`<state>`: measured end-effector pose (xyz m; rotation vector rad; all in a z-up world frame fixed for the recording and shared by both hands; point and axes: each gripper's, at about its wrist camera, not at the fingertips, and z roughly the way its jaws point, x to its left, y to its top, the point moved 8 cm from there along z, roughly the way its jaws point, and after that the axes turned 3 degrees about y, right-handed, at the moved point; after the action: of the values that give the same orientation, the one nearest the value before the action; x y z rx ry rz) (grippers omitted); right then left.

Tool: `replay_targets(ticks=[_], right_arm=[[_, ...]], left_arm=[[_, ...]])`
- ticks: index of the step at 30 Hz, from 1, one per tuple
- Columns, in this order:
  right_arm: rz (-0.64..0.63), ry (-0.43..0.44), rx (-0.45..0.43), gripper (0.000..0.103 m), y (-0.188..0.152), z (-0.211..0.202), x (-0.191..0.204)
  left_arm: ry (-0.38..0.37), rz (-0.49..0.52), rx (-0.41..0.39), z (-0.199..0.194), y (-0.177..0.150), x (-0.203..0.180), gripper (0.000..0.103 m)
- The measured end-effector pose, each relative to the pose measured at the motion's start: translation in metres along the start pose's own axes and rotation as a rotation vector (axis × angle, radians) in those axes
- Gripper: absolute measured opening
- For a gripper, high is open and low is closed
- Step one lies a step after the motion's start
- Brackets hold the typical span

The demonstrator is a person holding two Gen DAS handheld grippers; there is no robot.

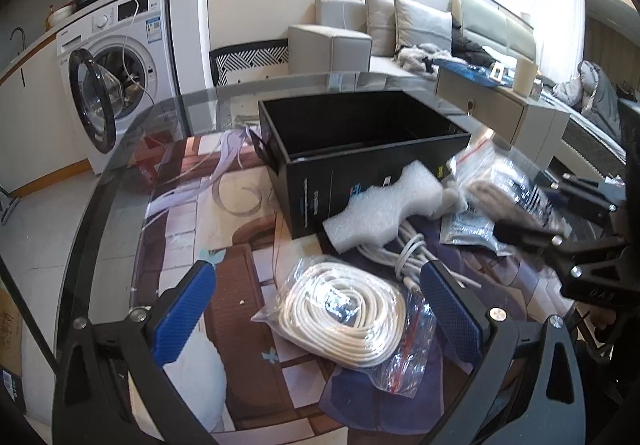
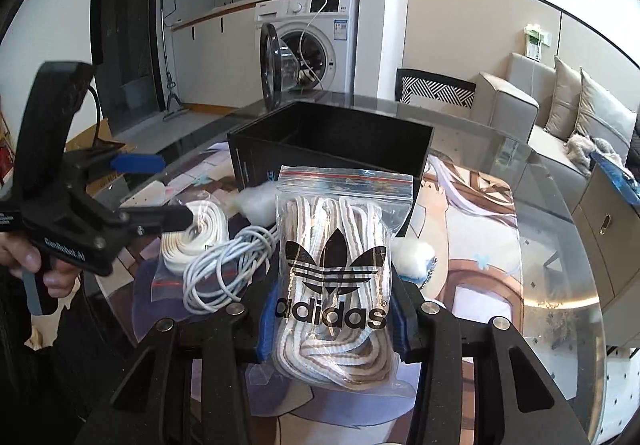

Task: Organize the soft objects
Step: 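Grasp the coiled cable bag with the left gripper while the right lifts the lace bag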

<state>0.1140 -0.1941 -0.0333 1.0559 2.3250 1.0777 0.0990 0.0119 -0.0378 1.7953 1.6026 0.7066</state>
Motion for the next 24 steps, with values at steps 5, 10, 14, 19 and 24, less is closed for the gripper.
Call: replay_targets(ticks=[5, 10, 14, 19, 24], right_arm=[[0.005, 0.001, -0.006, 0.045, 0.001, -0.002, 0.001], [0.005, 0.004, -0.009, 0.045, 0.000, -0.003, 0.002], [0.001, 0.009, -0.005, 0.045, -0.001, -0.003, 0.004], [0.006, 0.011, 0.006, 0.045, -0.003, 0.001, 0.003], [0.010, 0.015, 0.012, 0.045, -0.004, 0.003, 0.003]], left_arm=[[-0.015, 0.027, 0.047, 0.004, -0.008, 0.000, 0.102], [-0.019, 0.110, 0.112, 0.014, -0.023, -0.011, 0.103], [-0.024, 0.137, 0.140, 0.020, -0.031, -0.019, 0.102], [-0.023, 0.165, 0.158, 0.023, -0.037, -0.027, 0.102], [-0.052, 0.154, 0.153, 0.022, -0.039, -0.033, 0.098]])
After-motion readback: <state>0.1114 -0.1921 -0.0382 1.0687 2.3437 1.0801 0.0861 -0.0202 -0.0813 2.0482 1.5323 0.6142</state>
